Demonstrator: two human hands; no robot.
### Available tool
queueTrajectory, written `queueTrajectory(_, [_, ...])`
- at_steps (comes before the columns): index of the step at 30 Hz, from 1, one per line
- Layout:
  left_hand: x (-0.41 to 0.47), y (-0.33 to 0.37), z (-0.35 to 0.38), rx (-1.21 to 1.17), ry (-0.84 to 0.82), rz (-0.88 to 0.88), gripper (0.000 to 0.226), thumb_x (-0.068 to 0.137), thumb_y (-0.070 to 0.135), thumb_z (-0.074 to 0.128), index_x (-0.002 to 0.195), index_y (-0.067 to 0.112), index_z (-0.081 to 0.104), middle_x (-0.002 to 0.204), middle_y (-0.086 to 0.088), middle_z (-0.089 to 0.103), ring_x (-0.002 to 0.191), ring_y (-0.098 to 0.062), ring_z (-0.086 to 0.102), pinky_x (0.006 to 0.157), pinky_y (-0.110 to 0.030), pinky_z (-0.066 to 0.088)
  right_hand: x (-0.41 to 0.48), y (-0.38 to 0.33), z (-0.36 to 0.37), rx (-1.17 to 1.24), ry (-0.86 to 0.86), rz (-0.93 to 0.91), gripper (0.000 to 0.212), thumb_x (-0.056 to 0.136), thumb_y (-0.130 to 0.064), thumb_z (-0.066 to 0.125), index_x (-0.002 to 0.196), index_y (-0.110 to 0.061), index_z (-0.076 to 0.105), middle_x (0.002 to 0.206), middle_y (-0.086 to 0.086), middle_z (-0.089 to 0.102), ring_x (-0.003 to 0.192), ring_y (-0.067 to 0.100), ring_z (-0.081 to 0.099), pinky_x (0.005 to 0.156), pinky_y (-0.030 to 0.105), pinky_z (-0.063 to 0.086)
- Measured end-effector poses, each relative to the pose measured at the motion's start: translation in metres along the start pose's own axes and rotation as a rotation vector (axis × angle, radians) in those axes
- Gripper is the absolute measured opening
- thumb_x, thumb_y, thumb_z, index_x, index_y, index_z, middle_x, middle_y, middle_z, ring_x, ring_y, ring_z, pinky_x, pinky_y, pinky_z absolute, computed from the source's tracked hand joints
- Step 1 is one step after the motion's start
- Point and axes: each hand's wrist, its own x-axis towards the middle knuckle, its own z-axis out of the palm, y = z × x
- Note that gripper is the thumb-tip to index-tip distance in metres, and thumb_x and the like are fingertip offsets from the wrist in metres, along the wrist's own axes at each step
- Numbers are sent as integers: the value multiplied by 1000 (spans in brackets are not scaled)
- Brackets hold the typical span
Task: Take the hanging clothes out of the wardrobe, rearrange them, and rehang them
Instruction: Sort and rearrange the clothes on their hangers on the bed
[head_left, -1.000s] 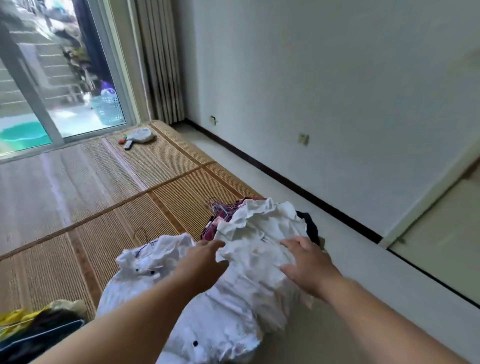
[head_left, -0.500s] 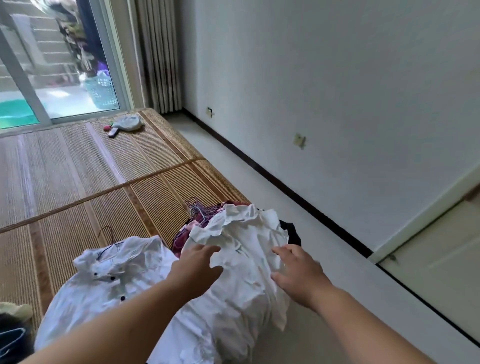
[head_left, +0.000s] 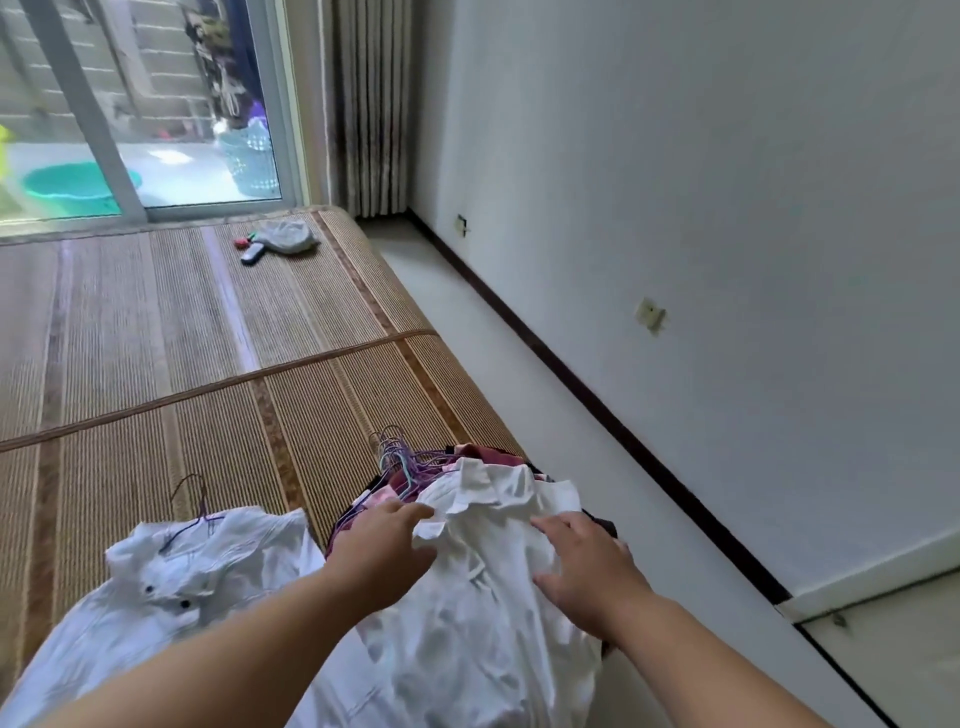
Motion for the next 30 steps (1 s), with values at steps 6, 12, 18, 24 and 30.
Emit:
queueTrajectory(6, [24,-15,14,-81,-16,-157,54,87,47,56,137,36,42,140,2,44,125,-19,44,102,-38,42,59,9,6,-23,-95,-104,62,89,-44,49,145,-39,24,147,-7,29,135,16,30,109,41,23])
queueTrajectory(12, [54,-11,37,-114,0,-372,54,87,48,55,138,37,41,140,1,43,124,-20,45,100,-36,42,143,42,14,-89,-247,-251,64,88,-43,51,145,-39,23,146,-7,30,135,18,30,109,45,24])
queueTrajectory(18, [95,-8,61,-80,0,-540,53,87,46,54,138,37,41,141,1,43,128,-22,42,104,-45,38,237,76,27,-190,-317,-403,63,86,-45,53,143,-38,28,144,-4,36,132,19,36,106,40,33])
queueTrajectory(24, [124,-26,105,-125,-29,-666,54,86,45,56,137,37,41,142,2,42,128,-24,41,103,-47,38,312,94,59,-218,-392,-396,68,84,-45,55,145,-36,26,145,1,36,132,24,36,105,43,36])
queueTrajectory(30, [149,-84,151,-131,-34,-764,81,74,47,68,144,37,28,141,0,43,127,-24,42,102,-44,41,364,85,115,185,-483,-391,89,73,-26,77,148,-20,28,148,-2,37,134,13,36,98,18,27])
